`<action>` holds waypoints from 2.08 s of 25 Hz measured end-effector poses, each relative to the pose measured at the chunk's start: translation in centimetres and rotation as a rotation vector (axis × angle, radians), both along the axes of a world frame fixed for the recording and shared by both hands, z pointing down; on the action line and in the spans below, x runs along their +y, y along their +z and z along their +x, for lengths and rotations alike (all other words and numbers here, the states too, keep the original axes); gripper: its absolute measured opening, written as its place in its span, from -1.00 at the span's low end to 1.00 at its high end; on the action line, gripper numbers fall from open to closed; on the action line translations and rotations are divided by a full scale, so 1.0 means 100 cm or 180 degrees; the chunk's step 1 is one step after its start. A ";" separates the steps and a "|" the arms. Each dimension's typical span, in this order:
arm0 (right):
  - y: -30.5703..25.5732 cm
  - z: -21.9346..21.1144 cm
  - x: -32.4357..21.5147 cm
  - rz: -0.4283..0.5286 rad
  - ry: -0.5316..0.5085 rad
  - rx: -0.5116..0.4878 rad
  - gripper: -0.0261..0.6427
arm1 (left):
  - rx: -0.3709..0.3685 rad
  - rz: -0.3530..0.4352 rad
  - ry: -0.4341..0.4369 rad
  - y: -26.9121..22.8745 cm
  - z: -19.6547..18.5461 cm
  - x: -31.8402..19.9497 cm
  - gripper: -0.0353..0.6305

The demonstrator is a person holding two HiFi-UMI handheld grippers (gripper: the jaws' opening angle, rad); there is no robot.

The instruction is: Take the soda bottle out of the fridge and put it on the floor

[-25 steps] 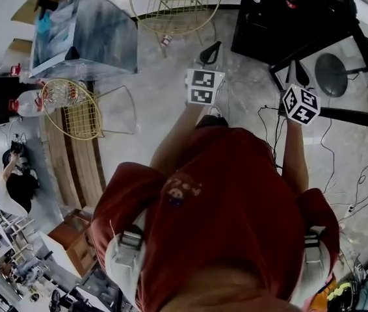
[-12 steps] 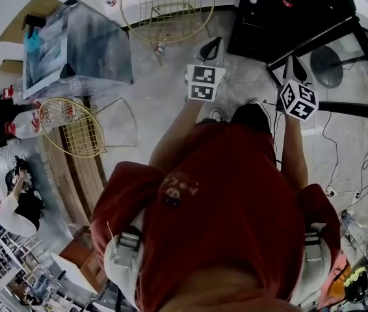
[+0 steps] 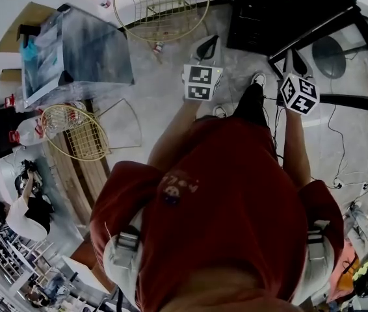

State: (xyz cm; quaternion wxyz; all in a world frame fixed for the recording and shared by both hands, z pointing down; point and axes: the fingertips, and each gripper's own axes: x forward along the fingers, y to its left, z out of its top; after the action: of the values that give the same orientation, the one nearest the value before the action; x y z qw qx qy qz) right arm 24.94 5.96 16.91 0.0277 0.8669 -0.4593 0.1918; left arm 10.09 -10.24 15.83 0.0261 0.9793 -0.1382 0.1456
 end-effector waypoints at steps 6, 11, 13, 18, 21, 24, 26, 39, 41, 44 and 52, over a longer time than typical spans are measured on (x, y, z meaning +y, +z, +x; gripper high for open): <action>0.004 0.021 -0.003 -0.0004 0.0044 -0.0022 -0.92 | 0.0021 0.0038 0.0060 -0.001 0.019 -0.003 -0.90; 0.002 0.039 -0.009 0.0004 0.0045 -0.0019 -0.92 | 0.0003 0.0049 0.0117 -0.004 0.044 -0.006 -0.90; 0.003 0.048 -0.011 -0.0005 0.0043 -0.0027 -0.92 | -0.0010 0.0043 0.0130 -0.004 0.055 -0.007 -0.90; 0.010 0.066 -0.012 -0.0037 0.0048 -0.0085 -0.92 | -0.0050 0.0016 0.0182 0.000 0.079 -0.004 -0.90; 0.019 0.072 -0.013 -0.0065 0.0065 -0.0142 -0.92 | -0.0106 -0.0009 0.0180 0.007 0.087 -0.004 -0.90; 0.029 0.079 -0.015 -0.0096 0.0070 -0.0183 -0.92 | -0.0147 -0.0050 0.0164 0.014 0.094 -0.004 -0.90; 0.034 0.084 -0.015 -0.0104 0.0101 -0.0225 -0.92 | -0.0181 -0.0062 0.0173 0.018 0.098 -0.002 -0.90; 0.076 0.116 -0.037 -0.0169 0.0044 -0.0400 -0.91 | -0.0449 -0.0148 0.0153 0.050 0.115 0.001 -0.90; 0.079 0.123 -0.043 -0.0142 0.0023 -0.0404 -0.90 | -0.0491 -0.0154 0.0159 0.054 0.118 0.000 -0.90; 0.084 0.133 -0.052 -0.0150 -0.0014 -0.0384 -0.89 | -0.0571 -0.0123 0.0174 0.057 0.121 0.001 -0.90; 0.102 0.174 -0.082 -0.0157 -0.0126 -0.0310 -0.69 | -0.0726 -0.0157 0.0166 0.075 0.136 0.003 -0.90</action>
State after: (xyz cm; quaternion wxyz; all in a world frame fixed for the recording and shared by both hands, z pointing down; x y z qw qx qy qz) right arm 42.34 -2.26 27.07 0.0305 0.8463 -0.4723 0.2445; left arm 23.71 -9.98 23.32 0.0305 0.9587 -0.1113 0.2600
